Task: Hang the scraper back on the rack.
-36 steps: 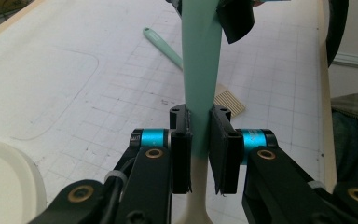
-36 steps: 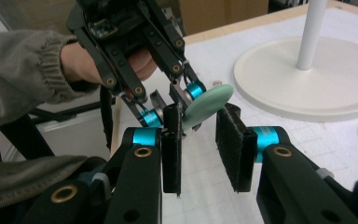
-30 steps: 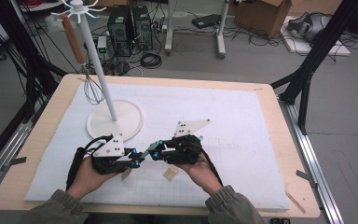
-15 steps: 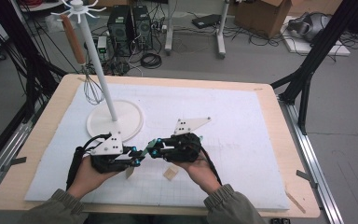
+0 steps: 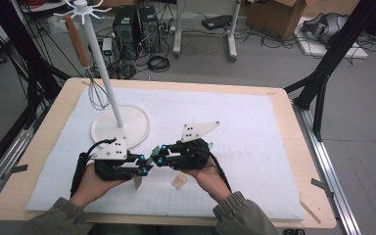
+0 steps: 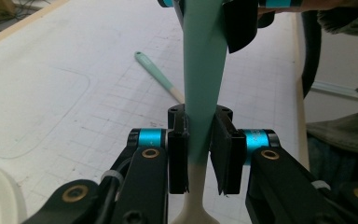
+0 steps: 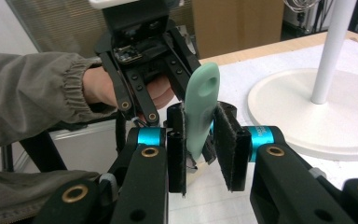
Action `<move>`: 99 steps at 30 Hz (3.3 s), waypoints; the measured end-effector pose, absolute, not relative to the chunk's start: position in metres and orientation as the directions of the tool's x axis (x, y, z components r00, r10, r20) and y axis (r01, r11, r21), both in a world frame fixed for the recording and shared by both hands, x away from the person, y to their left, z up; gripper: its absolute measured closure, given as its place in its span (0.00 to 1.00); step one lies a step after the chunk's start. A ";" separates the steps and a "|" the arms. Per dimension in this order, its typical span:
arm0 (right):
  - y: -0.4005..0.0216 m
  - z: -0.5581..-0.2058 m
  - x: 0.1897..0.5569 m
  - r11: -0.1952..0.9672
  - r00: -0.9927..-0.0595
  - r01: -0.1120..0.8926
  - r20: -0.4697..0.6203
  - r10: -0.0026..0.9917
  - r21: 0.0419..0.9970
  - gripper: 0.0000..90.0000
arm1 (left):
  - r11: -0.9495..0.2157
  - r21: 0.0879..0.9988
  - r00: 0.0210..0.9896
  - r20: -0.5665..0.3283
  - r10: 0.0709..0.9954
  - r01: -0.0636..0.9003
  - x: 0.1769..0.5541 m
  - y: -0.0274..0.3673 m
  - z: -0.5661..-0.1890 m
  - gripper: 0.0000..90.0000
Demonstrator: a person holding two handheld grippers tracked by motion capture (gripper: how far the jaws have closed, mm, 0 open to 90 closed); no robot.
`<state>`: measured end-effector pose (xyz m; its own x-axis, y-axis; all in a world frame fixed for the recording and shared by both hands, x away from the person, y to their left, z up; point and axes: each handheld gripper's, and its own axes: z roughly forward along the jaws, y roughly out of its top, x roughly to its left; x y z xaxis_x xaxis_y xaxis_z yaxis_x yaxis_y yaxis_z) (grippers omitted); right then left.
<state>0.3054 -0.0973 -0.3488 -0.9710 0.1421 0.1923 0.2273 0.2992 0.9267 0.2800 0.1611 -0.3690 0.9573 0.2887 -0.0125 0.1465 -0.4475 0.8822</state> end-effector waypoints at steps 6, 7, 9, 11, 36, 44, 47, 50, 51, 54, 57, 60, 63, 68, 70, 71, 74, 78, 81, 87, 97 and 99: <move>-0.095 -0.346 0.305 0.307 -0.969 0.214 0.163 0.183 0.927 0.81 | -0.460 0.876 0.940 0.025 0.340 0.144 0.278 0.160 -0.368 0.87; -0.094 -0.345 0.305 0.310 -0.968 0.213 0.158 0.194 0.927 0.80 | -0.460 0.876 0.939 0.023 0.342 0.146 0.278 0.160 -0.368 0.87; -0.093 -0.344 0.305 0.306 -0.968 0.216 0.162 0.190 0.927 0.83 | -0.449 0.880 0.940 0.013 0.341 0.151 0.278 0.160 -0.368 0.87; -0.093 -0.343 0.305 0.304 -0.971 0.215 0.168 0.172 0.928 0.84 | -0.446 0.883 0.945 0.005 0.326 0.149 0.278 0.161 -0.368 0.87; -0.090 -0.340 0.303 0.290 -0.986 0.153 0.125 0.111 0.945 0.91 | -0.379 0.906 0.960 -0.088 0.267 0.188 0.279 0.170 -0.368 0.89; -0.092 -0.338 0.302 0.286 -0.985 0.148 0.115 0.129 0.947 0.85 | -0.361 0.912 0.957 -0.098 0.273 0.196 0.280 0.169 -0.369 0.94; -0.097 -0.337 0.303 0.275 -0.978 0.154 0.107 0.177 0.949 0.72 | -0.345 0.917 0.953 -0.100 0.286 0.199 0.280 0.172 -0.368 0.94; -0.103 -0.339 0.304 0.277 -0.972 0.156 0.097 0.215 0.948 0.66 | -0.337 0.921 0.950 -0.094 0.297 0.196 0.281 0.175 -0.367 0.94; -0.105 -0.339 0.304 0.276 -0.969 0.163 0.101 0.224 0.947 0.64 | -0.332 0.923 0.949 -0.093 0.302 0.196 0.280 0.176 -0.367 0.94; -0.111 -0.340 0.304 0.281 -0.962 0.175 0.103 0.254 0.944 0.56 | -0.317 0.928 0.946 -0.096 0.308 0.197 0.281 0.179 -0.365 0.94; -0.117 -0.341 0.305 0.286 -0.954 0.185 0.103 0.281 0.940 0.51 | -0.309 0.930 0.942 -0.095 0.321 0.199 0.282 0.181 -0.363 0.94; -0.124 -0.343 0.306 0.292 -0.945 0.193 0.097 0.313 0.937 0.47 | -0.299 0.933 0.938 -0.096 0.332 0.201 0.283 0.184 -0.361 0.94; -0.132 -0.345 0.306 0.293 -0.937 0.198 0.093 0.337 0.935 0.45 | -0.282 0.937 0.933 -0.101 0.346 0.205 0.285 0.187 -0.360 0.94; -0.143 -0.350 0.305 0.298 -0.930 0.207 0.093 0.357 0.932 0.42 | -0.272 0.941 0.928 -0.094 0.361 0.201 0.287 0.191 -0.356 0.94; -0.148 -0.352 0.305 0.294 -0.925 0.212 0.094 0.368 0.932 0.40 | -0.270 0.942 0.926 -0.092 0.365 0.200 0.287 0.193 -0.354 0.94; -0.151 -0.353 0.305 0.293 -0.923 0.214 0.095 0.373 0.932 0.40 | -0.267 0.942 0.926 -0.094 0.367 0.201 0.287 0.193 -0.354 0.94; -0.158 -0.355 0.305 0.292 -0.912 0.216 0.085 0.402 0.932 0.40 | -0.258 0.944 0.924 -0.098 0.371 0.204 0.289 0.195 -0.353 0.94; -0.167 -0.359 0.306 0.288 -0.898 0.233 0.092 0.430 0.929 0.39 | -0.258 0.944 0.922 -0.097 0.375 0.204 0.290 0.196 -0.352 0.94; -0.172 -0.361 0.306 0.292 -0.893 0.235 0.087 0.442 0.927 0.38 | -0.262 0.944 0.921 -0.091 0.378 0.201 0.290 0.197 -0.351 0.94; -0.182 -0.365 0.304 0.285 -0.887 0.244 0.095 0.452 0.927 0.36 | -0.257 0.945 0.919 -0.093 0.383 0.203 0.291 0.199 -0.350 0.94; -0.195 -0.377 0.304 0.299 -0.870 0.259 0.088 0.485 0.918 0.35 | -0.245 0.948 0.915 -0.095 0.392 0.203 0.292 0.203 -0.349 0.94; -0.198 -0.379 0.304 0.297 -0.868 0.262 0.089 0.489 0.918 0.34 | -0.245 0.948 0.914 -0.093 0.394 0.202 0.292 0.204 -0.349 0.94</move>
<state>0.3042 -0.1979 -0.3785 -0.8675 0.4893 0.0893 0.2618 0.2965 0.9185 0.2918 0.2037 -0.3492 0.9144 0.3938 -0.0934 0.2023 -0.2449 0.9482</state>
